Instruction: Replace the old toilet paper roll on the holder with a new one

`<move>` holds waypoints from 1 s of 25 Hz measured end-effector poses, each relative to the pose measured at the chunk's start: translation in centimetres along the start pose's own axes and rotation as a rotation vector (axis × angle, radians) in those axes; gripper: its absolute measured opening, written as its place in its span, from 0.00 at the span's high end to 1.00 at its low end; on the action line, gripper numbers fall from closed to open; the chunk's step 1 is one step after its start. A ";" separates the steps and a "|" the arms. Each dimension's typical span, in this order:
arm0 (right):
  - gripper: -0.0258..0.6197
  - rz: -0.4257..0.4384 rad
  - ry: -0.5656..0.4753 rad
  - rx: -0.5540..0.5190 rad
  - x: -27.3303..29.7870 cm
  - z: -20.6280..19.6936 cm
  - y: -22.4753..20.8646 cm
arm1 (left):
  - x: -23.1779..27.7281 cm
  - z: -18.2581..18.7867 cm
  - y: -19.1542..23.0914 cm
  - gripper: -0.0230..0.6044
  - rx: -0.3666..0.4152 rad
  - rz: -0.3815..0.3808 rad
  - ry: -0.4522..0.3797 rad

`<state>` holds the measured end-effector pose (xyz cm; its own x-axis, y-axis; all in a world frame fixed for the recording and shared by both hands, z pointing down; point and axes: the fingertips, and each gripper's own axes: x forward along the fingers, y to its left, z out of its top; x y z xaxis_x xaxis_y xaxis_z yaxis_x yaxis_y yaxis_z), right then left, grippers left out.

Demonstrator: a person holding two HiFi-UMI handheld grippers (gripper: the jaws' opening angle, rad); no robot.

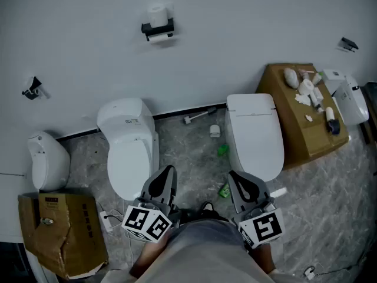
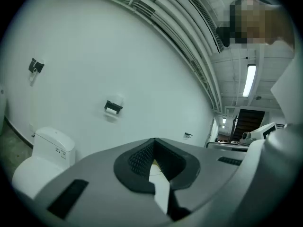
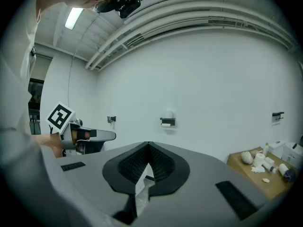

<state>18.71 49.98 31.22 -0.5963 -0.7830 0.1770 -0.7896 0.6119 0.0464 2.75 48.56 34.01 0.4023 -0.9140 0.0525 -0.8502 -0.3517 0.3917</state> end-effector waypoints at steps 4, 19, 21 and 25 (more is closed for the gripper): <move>0.93 0.011 0.005 -0.002 0.1 -0.3 -0.7 | 0.6 -0.5 -0.3 0.96 -0.020 0.005 0.001; 0.93 0.072 0.018 0.012 -0.6 -2.0 -1.2 | 0.5 -0.7 -0.8 0.96 -0.057 0.057 -0.020; 0.93 0.086 0.002 0.009 -0.7 -1.6 -1.3 | 0.6 -0.5 -1.4 0.96 -0.066 0.053 -0.028; 0.93 0.101 -0.037 0.018 -0.3 -0.9 -1.6 | 0.8 0.3 -2.0 0.96 -0.061 0.059 -0.037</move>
<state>20.32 49.35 32.02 -0.6777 -0.7212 0.1436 -0.7274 0.6861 0.0128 4.70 48.46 33.03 0.3378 -0.9402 0.0433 -0.8496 -0.2848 0.4440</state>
